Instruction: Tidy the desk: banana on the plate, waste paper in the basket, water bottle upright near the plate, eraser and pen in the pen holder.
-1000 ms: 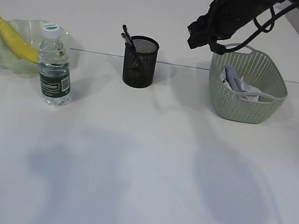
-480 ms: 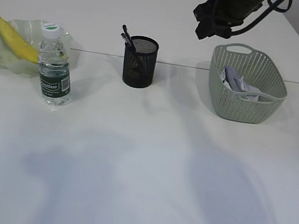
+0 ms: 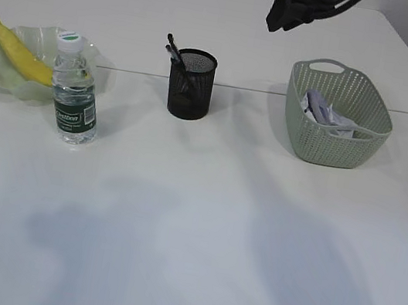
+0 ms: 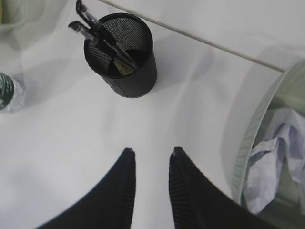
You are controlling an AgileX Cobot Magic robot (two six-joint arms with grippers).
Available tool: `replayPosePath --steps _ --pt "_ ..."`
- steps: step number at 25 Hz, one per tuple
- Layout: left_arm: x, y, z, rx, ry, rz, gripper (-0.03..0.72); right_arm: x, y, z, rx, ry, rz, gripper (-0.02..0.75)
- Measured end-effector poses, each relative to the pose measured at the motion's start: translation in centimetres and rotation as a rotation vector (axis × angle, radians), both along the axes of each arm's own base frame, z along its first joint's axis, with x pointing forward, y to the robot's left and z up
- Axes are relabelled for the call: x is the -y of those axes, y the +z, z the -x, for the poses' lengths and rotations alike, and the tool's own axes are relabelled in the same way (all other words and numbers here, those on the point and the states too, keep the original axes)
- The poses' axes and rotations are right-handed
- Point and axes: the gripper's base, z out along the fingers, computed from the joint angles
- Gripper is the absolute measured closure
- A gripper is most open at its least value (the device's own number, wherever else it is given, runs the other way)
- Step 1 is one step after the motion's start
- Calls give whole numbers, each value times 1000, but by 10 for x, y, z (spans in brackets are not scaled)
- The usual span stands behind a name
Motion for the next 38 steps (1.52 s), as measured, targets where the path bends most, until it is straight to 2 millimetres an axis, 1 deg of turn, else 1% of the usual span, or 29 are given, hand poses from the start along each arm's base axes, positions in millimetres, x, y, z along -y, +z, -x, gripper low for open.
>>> replayPosePath --steps 2,6,10,12,15,18,20,21,23,24,27,31,34,36,38 --pt "0 0 0 -4 0 -1 171 -1 0 0 -45 -100 -67 552" --pt "0 0 0 -6 -1 0 171 -2 0 1 -84 -172 -130 551" --pt "0 0 0 -6 -1 0 171 5 0 -1 -58 -226 -63 551" --pt "0 0 0 -6 -1 0 171 9 3 0 -35 -242 -22 551" --pt "0 0 0 -6 -1 0 171 14 8 7 -31 -248 6 551" --pt "0 0 0 -6 -1 0 171 16 -2 14 -86 -249 34 551" --pt "0 0 0 -6 -1 0 171 18 -16 20 -147 -249 62 551" --pt "0 0 0 -6 -1 0 171 20 -24 26 -185 -249 78 551" --pt "0 0 0 -6 -1 0 171 23 -32 38 -236 -248 96 551" --pt "0 0 0 -6 -1 0 171 24 -34 44 -253 -247 103 551" --pt "0 0 0 -4 -1 1 171 30 -29 67 -292 -245 101 551" --pt "0 0 0 4 3 5 171 36 -14 96 -293 -236 87 551" --pt "0 1 0 11 11 12 171 41 0 113 -265 -218 88 551" --pt "-2 3 3 25 29 13 171 45 16 126 -225 -207 80 551" --pt "-7 7 9 53 73 14 171 49 27 138 -198 -202 72 551"
